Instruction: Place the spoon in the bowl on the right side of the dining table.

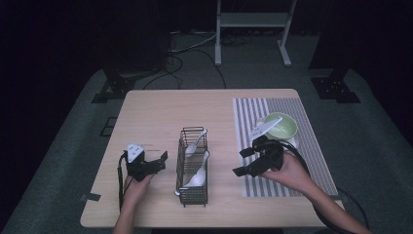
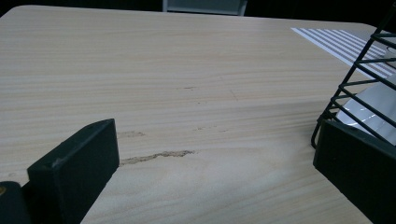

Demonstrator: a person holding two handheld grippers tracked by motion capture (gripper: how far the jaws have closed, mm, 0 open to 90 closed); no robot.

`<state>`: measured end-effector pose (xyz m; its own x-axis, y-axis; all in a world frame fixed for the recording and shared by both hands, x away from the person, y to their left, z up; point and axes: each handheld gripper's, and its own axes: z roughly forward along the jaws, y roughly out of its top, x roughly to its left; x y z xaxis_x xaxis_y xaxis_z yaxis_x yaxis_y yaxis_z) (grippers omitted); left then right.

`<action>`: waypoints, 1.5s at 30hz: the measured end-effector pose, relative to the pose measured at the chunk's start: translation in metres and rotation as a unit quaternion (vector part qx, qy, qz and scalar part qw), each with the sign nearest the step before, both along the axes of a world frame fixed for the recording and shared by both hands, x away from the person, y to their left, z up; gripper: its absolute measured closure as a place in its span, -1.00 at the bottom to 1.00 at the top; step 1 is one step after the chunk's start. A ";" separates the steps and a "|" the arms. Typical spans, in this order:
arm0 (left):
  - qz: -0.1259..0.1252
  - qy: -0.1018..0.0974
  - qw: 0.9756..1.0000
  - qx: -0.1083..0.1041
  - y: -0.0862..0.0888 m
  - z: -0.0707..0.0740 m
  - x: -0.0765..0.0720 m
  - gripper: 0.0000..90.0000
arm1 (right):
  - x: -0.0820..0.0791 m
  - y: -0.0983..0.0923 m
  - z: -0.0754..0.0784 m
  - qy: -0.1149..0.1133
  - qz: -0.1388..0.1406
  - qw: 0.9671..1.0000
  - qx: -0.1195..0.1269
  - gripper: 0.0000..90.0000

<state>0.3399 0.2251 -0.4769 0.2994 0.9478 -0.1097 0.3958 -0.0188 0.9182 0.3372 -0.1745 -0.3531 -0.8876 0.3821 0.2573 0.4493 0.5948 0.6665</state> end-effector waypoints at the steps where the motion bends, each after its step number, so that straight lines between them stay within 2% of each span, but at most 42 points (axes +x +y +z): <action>1: 0.000 0.000 1.000 0.000 0.000 0.000 0.000 -1.00 | 0.000 0.000 0.000 0.000 0.000 1.000 0.000 -0.58; 13: -0.004 0.000 1.000 0.006 -0.001 0.000 -0.001 -1.00 | 0.006 0.013 0.012 0.010 0.009 1.000 0.001 -0.58; 17: -0.003 0.001 1.000 0.005 0.000 0.000 -0.001 -1.00 | 0.010 0.019 0.014 0.026 0.009 0.999 0.019 -0.54; 23: -0.004 0.001 1.000 0.005 0.000 0.000 -0.001 -1.00 | 0.012 0.027 0.016 0.031 0.015 0.999 0.017 -0.55; 26: -0.005 -0.001 1.000 0.005 -0.001 0.000 -0.001 -1.00 | 0.013 0.033 0.018 0.026 0.020 0.999 0.014 -0.54; 35: -0.006 0.001 1.000 0.006 -0.001 0.000 -0.001 -1.00 | 0.020 0.046 0.021 0.041 0.029 0.999 0.006 -0.53; 45: -0.011 -0.003 1.000 0.010 -0.002 0.000 -0.001 -1.00 | 0.018 0.059 0.025 0.043 0.040 0.998 0.005 -0.53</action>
<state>0.3389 0.2231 -0.4766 0.3200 0.9433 -0.0879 0.3889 -0.0461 0.9201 0.3555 -0.1159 -0.3286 -0.8896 0.3079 0.3374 0.4565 0.6246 0.6337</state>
